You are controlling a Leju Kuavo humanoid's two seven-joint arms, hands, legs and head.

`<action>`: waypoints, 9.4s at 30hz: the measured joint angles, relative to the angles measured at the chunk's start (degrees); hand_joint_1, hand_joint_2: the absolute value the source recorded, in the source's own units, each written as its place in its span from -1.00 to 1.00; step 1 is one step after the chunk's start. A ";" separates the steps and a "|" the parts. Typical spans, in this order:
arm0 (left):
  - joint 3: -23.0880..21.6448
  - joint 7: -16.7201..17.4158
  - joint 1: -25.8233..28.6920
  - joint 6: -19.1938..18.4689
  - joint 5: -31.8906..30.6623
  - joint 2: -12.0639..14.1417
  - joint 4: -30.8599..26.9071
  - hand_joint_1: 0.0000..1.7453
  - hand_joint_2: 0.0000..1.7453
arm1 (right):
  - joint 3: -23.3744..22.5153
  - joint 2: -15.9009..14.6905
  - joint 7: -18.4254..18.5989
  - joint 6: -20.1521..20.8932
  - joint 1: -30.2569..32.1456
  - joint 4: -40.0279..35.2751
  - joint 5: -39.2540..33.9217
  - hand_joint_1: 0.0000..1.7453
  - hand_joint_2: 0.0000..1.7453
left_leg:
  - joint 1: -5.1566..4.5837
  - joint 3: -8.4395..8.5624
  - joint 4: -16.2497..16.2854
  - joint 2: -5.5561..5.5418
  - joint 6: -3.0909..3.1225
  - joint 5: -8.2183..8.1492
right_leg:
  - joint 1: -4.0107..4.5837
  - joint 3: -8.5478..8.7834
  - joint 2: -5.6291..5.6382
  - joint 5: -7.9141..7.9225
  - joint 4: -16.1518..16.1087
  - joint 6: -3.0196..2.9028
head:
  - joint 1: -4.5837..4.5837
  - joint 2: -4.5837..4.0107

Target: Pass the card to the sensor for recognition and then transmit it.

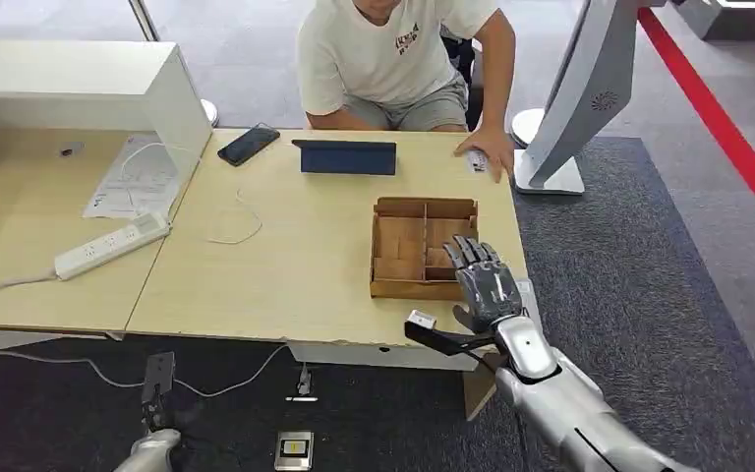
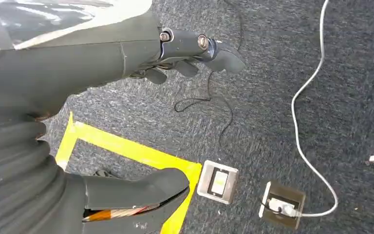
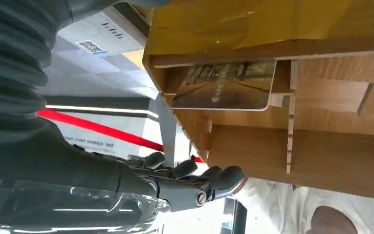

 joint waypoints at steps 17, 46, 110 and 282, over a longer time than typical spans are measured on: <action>-0.68 1.64 0.03 -0.44 -0.24 0.70 0.26 -1.00 1.00 | -0.26 1.77 -1.70 1.86 -0.78 0.28 1.55 -0.58 1.00 | 0.01 0.00 0.00 0.00 0.00 0.00 | 0.01 0.01 0.00 0.00 0.01 0.00 | 0.02 0.00; -0.94 0.74 1.63 -0.02 1.79 1.44 0.33 -1.00 1.00 | -0.52 3.37 -2.71 5.05 -1.24 0.79 0.85 -1.00 1.00 | 0.00 0.00 0.00 0.01 0.00 0.00 | 0.00 0.00 0.00 0.00 0.00 0.00 | 0.00 0.00; -1.27 0.55 1.97 -0.70 3.21 1.60 0.31 -1.00 1.00 | -2.12 0.68 -2.42 8.24 -3.00 1.25 -1.73 1.00 1.00 | 0.00 0.01 0.00 0.02 0.00 0.00 | 0.00 -0.01 0.00 0.00 0.00 0.00 | 0.00 0.00; -8.15 -1.60 3.37 3.30 14.01 6.82 0.79 -1.00 1.00 | -99.38 1.55 10.93 22.97 26.16 17.13 23.30 -1.00 1.00 | 0.06 0.07 -0.01 0.03 0.00 -0.30 | 0.07 0.07 0.02 -0.33 -0.04 -0.08 | 0.02 0.00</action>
